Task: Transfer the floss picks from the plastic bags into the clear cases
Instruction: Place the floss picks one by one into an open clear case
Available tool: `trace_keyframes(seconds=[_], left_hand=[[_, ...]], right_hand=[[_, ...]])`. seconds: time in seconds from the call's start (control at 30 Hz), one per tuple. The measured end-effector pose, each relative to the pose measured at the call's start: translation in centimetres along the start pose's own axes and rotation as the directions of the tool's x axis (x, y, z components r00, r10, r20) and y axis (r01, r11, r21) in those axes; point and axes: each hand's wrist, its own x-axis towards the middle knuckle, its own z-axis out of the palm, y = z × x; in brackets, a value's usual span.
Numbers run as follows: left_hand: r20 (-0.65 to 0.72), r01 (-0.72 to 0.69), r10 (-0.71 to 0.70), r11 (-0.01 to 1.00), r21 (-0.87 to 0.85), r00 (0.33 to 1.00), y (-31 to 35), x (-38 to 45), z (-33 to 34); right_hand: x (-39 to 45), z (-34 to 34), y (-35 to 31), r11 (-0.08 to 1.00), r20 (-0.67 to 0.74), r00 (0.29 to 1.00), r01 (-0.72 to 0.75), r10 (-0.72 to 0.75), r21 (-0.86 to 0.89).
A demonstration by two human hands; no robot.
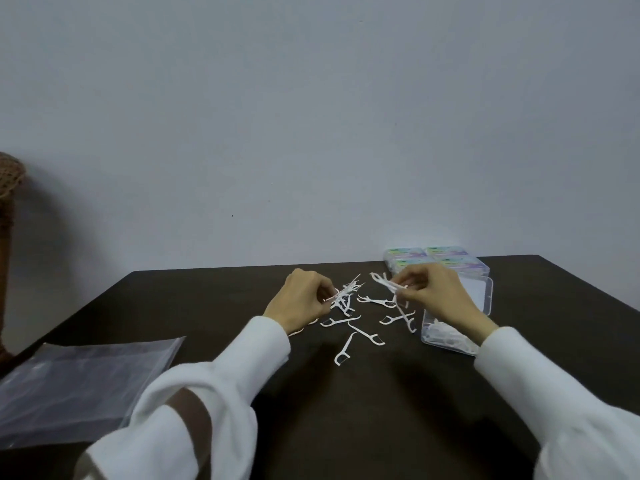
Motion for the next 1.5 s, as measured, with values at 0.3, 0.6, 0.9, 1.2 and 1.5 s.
trace_keyframes(seconds=[0.3, 0.6, 0.9, 1.2, 1.5], left_hand=[[-0.071, -0.060, 0.045, 0.971, -0.232, 0.996, 4.7, 2.6, 1.8], [-0.033, -0.062, 0.054, 0.921, -0.384, 0.998, 7.6, 3.9, 4.2], [0.159, 0.181, -0.097, 0.706, -0.685, 0.982, 9.1, 5.0, 5.7], [0.319, 0.274, -0.050, 0.648, -0.711, 0.946, 9.6, 5.1, 7.3], [0.283, 0.240, -0.059, 0.706, -0.667, 0.957, 9.4, 5.9, 9.0]], right_hand=[[-1.3, -5.4, 3.8, 0.988, -0.004, 1.000, -0.024, 0.024, -0.155], [-3.2, -6.5, 7.5, 0.955, 0.204, 0.975, -0.020, 0.084, -0.296], [-3.4, -6.7, 6.8, 0.987, -0.126, 0.982, 0.125, -0.138, -0.105], [-2.9, -6.8, 6.6, 0.977, -0.089, 0.995, 0.059, -0.041, 0.203], [-3.1, -7.5, 9.4, 0.931, -0.091, 0.984, -0.114, 0.155, 0.346]])
